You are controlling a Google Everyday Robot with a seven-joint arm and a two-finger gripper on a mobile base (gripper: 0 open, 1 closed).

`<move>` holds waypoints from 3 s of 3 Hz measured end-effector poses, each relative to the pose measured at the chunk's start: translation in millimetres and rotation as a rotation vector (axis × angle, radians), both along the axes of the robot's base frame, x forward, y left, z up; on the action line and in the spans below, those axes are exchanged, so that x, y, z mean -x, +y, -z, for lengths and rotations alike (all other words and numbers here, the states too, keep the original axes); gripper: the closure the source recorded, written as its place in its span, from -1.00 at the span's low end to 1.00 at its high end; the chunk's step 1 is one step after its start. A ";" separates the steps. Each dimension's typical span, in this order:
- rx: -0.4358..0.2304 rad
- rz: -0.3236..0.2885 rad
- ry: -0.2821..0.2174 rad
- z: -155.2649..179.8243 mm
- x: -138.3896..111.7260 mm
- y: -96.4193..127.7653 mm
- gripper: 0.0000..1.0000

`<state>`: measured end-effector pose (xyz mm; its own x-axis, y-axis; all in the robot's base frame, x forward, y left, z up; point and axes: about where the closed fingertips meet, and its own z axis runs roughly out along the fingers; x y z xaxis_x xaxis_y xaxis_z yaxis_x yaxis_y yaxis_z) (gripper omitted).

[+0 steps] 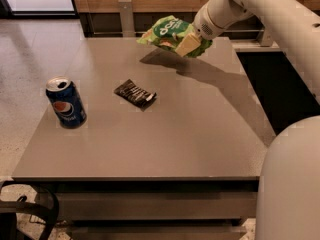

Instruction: Move green rice chip bag near pepsi can

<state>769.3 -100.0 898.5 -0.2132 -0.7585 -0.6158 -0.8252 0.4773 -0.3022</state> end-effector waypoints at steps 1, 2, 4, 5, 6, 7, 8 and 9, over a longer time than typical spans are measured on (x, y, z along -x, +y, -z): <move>0.020 0.016 -0.025 -26.2 19.1 -8.2 1.00; 0.039 0.030 -0.040 -49.5 43.8 -12.2 1.00; -0.034 -0.011 -0.039 -70.5 149.4 16.6 1.00; -0.050 -0.051 -0.017 -56.1 219.4 38.8 1.00; -0.018 -0.195 0.005 -25.4 289.9 77.4 1.00; 0.017 -0.341 0.033 -0.1 325.1 106.1 1.00; 0.018 -0.341 0.032 -0.4 325.0 106.0 1.00; 0.020 -0.343 0.029 -1.9 326.0 107.1 0.66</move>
Offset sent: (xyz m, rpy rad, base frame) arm -0.0767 -0.0217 0.0831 -0.0613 -0.0663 -0.0553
